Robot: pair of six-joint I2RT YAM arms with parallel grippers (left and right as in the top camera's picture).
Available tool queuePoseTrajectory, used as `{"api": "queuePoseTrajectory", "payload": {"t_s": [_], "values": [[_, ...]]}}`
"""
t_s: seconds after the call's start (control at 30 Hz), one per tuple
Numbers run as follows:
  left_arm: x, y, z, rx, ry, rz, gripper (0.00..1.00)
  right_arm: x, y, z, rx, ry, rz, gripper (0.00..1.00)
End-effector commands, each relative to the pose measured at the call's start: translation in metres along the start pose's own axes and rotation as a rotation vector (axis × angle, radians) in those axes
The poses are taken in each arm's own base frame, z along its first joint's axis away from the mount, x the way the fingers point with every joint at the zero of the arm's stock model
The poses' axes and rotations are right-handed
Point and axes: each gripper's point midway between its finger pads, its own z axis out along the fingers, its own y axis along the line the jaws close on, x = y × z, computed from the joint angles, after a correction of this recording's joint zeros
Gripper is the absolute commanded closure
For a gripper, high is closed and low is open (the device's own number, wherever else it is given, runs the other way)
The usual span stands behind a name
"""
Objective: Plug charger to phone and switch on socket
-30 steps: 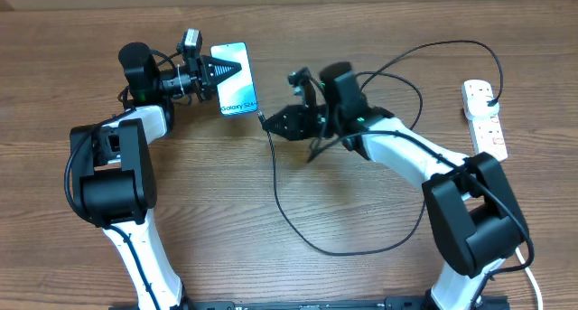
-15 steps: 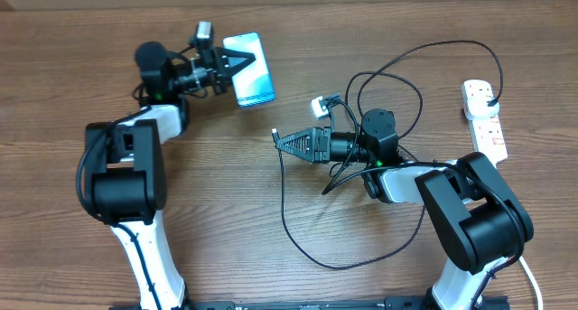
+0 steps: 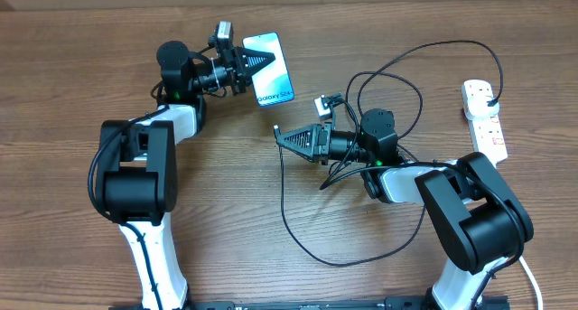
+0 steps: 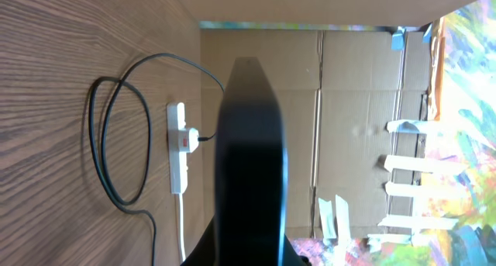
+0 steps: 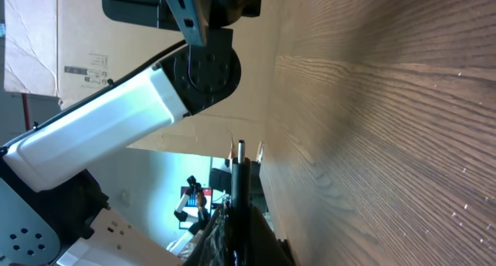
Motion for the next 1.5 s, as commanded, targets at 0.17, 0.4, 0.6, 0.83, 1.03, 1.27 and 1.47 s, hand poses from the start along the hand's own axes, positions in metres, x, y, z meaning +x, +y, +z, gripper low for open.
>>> {"api": "queuePoseTrajectory", "payload": {"t_s": [0.17,0.4,0.6,0.83,1.03,1.27,1.47], "values": [[0.015,-0.012,0.0,0.008,0.087,0.019,0.95,-0.01,0.009,-0.001,-0.022,-0.057,-0.004,0.96],[0.023,-0.011,0.001,0.006,0.134,0.02,0.96,-0.015,0.009,-0.003,-0.019,-0.082,0.022,0.96],[0.026,-0.011,0.002,0.005,0.146,0.032,0.96,-0.016,0.013,-0.003,-0.034,-0.085,0.04,0.96],[0.026,-0.003,0.003,-0.01,0.147,0.004,0.96,-0.016,0.016,-0.003,-0.045,-0.085,0.046,0.96],[0.029,-0.002,0.008,-0.011,0.154,0.008,0.96,-0.017,0.015,-0.003,-0.042,-0.088,0.049,0.96],[0.032,-0.002,0.014,-0.011,0.158,0.011,0.96,-0.017,0.015,-0.004,-0.042,-0.091,0.064,0.96],[0.031,-0.002,0.014,-0.011,0.153,0.013,0.96,-0.016,0.015,-0.003,-0.044,-0.085,0.064,0.96]]}}
